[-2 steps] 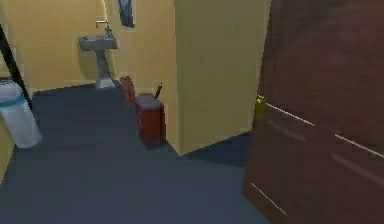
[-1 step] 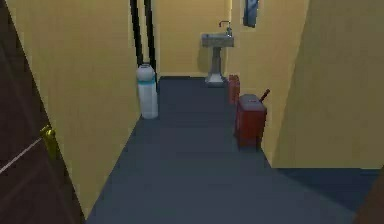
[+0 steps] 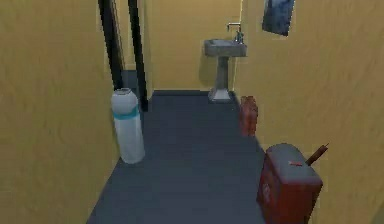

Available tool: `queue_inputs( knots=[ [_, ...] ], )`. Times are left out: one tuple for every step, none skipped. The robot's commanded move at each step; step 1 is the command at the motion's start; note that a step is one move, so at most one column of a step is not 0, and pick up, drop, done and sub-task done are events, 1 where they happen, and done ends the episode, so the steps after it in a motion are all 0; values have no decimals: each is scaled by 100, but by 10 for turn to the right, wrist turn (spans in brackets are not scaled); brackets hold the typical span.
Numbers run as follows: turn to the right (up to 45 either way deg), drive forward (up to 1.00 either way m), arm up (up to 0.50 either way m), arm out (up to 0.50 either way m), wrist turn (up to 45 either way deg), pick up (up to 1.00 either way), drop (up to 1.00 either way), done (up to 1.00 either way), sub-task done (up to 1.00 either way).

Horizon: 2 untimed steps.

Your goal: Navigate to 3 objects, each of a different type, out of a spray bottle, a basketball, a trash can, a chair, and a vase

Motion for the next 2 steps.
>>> queue_inputs(
  knots=[
    [0,100,0,0,0,0,0,0,0],
    [120,0,0,0,0,0,0,0,0]
  ],
)
